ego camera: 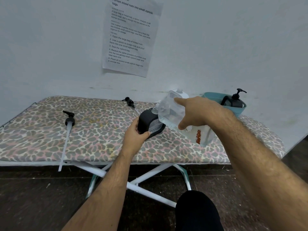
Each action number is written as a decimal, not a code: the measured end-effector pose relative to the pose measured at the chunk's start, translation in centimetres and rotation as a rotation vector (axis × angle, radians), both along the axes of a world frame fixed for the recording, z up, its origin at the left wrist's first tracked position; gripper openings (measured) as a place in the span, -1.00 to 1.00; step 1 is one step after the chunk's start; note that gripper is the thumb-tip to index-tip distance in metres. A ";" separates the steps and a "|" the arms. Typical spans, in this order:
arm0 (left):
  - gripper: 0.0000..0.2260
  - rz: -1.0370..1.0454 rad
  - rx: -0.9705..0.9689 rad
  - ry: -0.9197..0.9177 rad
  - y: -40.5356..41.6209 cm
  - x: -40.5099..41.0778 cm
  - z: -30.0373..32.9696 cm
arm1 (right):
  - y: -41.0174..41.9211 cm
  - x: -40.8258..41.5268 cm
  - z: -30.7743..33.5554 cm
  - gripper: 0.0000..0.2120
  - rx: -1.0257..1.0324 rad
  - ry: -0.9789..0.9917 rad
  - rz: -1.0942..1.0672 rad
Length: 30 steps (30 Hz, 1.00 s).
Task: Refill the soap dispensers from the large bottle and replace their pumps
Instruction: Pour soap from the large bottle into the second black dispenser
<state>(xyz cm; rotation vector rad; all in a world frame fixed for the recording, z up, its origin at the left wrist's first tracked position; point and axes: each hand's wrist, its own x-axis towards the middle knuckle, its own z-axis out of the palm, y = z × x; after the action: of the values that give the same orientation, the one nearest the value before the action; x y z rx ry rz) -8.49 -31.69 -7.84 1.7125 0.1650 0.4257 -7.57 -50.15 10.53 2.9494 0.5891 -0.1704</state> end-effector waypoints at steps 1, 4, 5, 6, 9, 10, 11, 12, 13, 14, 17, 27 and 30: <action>-0.43 0.000 0.000 -0.002 0.0 0.0 0.0 | 0.0 0.0 0.0 -0.09 0.001 0.000 0.000; -0.45 -0.004 0.002 -0.006 0.0 0.0 0.0 | 0.0 0.1 0.0 -0.09 0.002 -0.002 -0.001; -0.45 -0.004 0.001 -0.006 0.1 0.0 0.0 | 0.0 0.2 0.0 -0.09 0.001 -0.002 -0.001; -0.45 -0.004 0.002 -0.008 0.1 0.0 -0.1 | 0.0 0.2 -0.1 -0.09 -0.001 -0.001 -0.001; -0.46 -0.005 0.007 -0.014 0.1 0.1 -0.1 | 0.0 0.2 -0.1 -0.09 -0.008 -0.005 0.003; -0.46 -0.006 0.005 -0.014 0.1 0.1 -0.2 | 0.0 0.2 -0.1 -0.08 -0.008 -0.005 0.004; -0.45 -0.005 0.002 -0.012 0.1 0.1 -0.2 | 0.1 0.2 -0.1 -0.08 -0.007 -0.005 0.004; -0.45 -0.004 0.000 -0.010 0.1 0.1 -0.2 | 0.1 0.2 -0.1 -0.08 -0.008 -0.004 0.003; -0.44 -0.004 0.000 -0.009 0.1 0.1 -0.2 | 0.1 0.2 -0.1 -0.08 -0.009 -0.004 0.003; -0.44 -0.004 -0.001 -0.008 0.1 0.1 -0.2 | 0.1 0.2 -0.1 -0.07 -0.010 -0.005 0.003; -0.44 -0.007 0.001 -0.009 0.1 0.1 -0.2 | 0.1 0.3 -0.1 -0.07 -0.012 -0.008 0.008; -0.44 -0.011 -0.001 -0.014 0.1 0.1 -0.2 | 0.1 0.3 -0.1 -0.06 -0.012 -0.007 0.002; -0.44 -0.010 0.004 -0.018 0.1 0.1 -0.2 | 0.1 0.2 0.0 -0.06 -0.010 -0.006 0.003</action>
<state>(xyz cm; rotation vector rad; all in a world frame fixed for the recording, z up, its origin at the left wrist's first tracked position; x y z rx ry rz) -8.36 -31.54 -8.09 1.7121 0.1432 0.4342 -7.34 -50.04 10.50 2.9380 0.5908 -0.1637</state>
